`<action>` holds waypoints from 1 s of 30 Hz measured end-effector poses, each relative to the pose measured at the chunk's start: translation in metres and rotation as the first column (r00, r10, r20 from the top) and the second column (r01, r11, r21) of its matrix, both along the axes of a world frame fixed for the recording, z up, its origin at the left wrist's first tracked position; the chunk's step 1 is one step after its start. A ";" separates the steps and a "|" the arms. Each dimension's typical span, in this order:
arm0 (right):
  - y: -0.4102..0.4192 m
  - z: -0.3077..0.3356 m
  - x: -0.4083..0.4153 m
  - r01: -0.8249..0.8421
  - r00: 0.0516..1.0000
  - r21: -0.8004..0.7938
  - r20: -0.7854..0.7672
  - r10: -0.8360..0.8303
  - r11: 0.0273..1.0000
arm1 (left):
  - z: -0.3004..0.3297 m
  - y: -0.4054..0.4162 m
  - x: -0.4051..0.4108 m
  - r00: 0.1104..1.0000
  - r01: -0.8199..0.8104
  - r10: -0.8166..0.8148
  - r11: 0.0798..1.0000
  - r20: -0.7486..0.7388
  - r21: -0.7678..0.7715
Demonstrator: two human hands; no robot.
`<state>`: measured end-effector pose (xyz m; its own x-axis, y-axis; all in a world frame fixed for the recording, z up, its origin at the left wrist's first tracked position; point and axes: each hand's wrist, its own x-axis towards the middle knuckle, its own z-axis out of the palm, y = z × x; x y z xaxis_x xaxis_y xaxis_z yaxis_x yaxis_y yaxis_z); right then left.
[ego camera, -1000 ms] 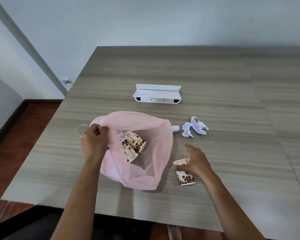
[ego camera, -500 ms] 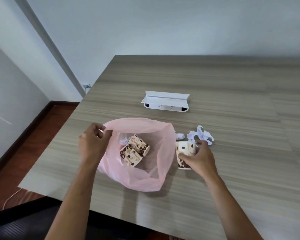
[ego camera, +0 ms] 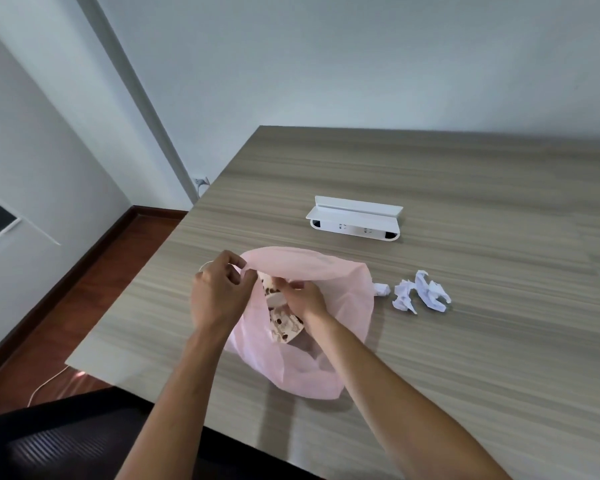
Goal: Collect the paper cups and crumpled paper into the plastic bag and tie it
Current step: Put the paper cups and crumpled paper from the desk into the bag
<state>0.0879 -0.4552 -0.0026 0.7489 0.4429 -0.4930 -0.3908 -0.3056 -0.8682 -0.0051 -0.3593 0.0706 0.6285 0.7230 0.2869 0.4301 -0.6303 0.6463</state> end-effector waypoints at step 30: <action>-0.106 -0.130 0.122 0.120 0.910 -0.410 0.409 0.065 0.904 | -0.025 0.019 -0.006 0.988 -0.132 0.140 0.984 0.057 -0.121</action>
<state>0.2098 -0.5612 -0.1329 0.9302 0.2409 -0.2770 -0.0480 -0.6681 -0.7425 -0.0110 -0.3405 0.0456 0.5045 0.8313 0.2333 0.4611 -0.4879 0.7412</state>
